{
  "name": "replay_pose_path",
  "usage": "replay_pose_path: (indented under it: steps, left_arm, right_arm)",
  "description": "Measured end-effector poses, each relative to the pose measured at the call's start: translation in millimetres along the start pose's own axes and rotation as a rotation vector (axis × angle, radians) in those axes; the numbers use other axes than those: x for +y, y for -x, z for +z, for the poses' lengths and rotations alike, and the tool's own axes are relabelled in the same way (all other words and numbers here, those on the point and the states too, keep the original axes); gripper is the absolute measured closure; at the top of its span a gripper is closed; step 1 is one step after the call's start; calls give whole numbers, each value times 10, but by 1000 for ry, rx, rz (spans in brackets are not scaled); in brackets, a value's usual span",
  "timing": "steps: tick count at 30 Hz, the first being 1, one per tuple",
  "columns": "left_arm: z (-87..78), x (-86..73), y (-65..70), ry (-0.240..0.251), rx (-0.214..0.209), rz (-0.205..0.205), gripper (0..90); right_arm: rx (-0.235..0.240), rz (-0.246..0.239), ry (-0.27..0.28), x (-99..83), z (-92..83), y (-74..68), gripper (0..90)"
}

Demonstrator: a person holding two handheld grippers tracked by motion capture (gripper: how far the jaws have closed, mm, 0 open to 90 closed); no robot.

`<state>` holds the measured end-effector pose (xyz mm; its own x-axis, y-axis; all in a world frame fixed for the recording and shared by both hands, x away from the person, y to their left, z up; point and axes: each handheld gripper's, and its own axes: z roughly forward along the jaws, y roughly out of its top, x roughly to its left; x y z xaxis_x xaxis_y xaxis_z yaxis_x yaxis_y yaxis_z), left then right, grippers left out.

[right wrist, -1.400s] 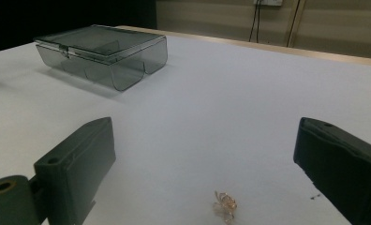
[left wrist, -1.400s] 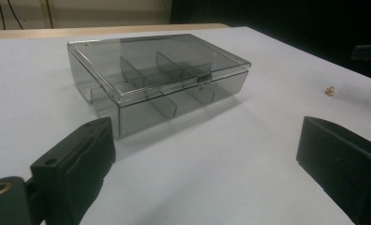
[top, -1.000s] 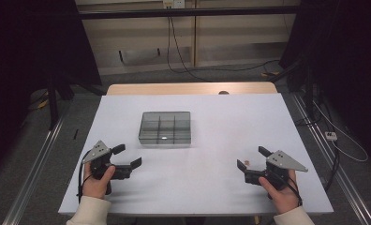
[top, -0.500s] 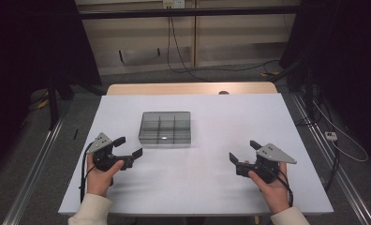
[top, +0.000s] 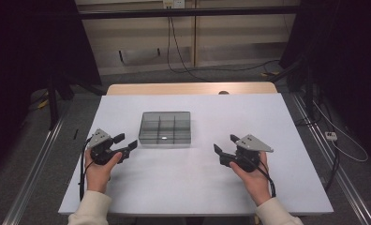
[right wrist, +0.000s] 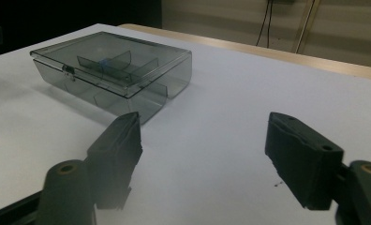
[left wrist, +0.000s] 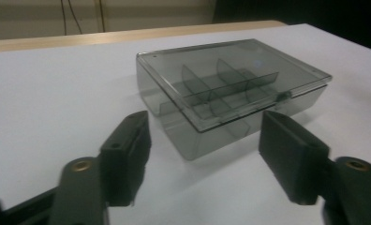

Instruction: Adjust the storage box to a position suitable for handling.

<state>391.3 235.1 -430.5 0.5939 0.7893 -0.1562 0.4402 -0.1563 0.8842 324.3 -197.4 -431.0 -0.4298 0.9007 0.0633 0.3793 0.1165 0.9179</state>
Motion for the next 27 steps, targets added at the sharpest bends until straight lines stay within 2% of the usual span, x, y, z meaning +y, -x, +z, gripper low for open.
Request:
replay_pose_path:
  steps: [2, 4, 6, 8, 10, 14, 21, 24, 25, 27]
  left_arm:
    - [24, 13, -38, -14, 19, 0, 453]
    - [50, 17, -88, -18, 14, -34, 487]
    - [77, 22, -128, -25, 20, -47, 558]
    - [119, 27, -166, -53, 36, -39, 615]
    - [165, 29, -198, -63, 24, -54, 660]
    - [274, 54, -214, -99, 32, -45, 772]
    - [498, 43, -196, -171, 39, -9, 863]
    - [543, 42, -205, -176, 32, -15, 890]
    - [593, 42, -210, -196, 36, -14, 895]
    - [635, 37, -217, -209, 31, -28, 897]
  right_arm:
    - [-4, -13, 0, 28, 65, -42, 360]
    - [-14, -10, -14, 42, 134, -66, 424]
    - [-4, 3, -21, 47, 199, -81, 483]
    - [-5, -4, -27, 58, 262, -100, 542]
    - [-6, -3, -34, 65, 327, -112, 605]
    - [1, -10, -73, 78, 465, -140, 728]
    - [22, 7, -132, 78, 745, -183, 863]
    - [26, 4, -148, 79, 850, -199, 882]
    - [26, 2, -158, 80, 881, -204, 886]
    - [35, 25, -170, 77, 930, -208, 894]
